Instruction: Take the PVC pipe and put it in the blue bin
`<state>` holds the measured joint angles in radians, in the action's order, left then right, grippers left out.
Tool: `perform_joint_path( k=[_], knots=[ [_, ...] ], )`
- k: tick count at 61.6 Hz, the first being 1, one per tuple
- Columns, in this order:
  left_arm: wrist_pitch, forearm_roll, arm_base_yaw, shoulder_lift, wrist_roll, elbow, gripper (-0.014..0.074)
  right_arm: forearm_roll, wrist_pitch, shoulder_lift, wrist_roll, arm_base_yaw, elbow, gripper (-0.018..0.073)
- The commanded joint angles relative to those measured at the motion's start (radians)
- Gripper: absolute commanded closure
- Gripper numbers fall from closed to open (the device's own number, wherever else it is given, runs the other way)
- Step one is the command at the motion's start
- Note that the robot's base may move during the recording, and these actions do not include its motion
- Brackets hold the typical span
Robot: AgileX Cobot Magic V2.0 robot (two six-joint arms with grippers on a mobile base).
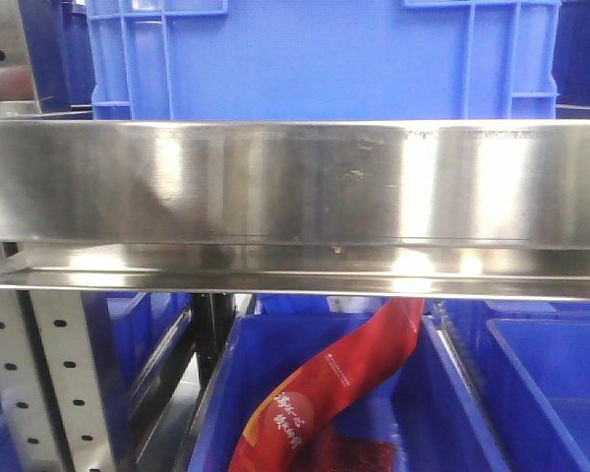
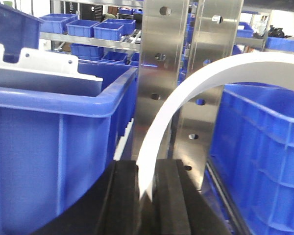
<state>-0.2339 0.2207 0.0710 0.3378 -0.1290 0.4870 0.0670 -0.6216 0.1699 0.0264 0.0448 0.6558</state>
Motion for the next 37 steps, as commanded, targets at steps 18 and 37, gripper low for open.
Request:
perform_joint_path(
  k=[18,37],
  knots=[
    [-0.108,0.038,0.003,-0.002,0.002,0.053,0.0707,0.086,0.064,-0.002,-0.001,0.001,0.0,0.0728],
    [-0.122,0.134,0.003,0.0,0.002,0.11,0.0707,0.146,0.062,0.016,0.002,0.001,0.038,0.0728]
  ],
)
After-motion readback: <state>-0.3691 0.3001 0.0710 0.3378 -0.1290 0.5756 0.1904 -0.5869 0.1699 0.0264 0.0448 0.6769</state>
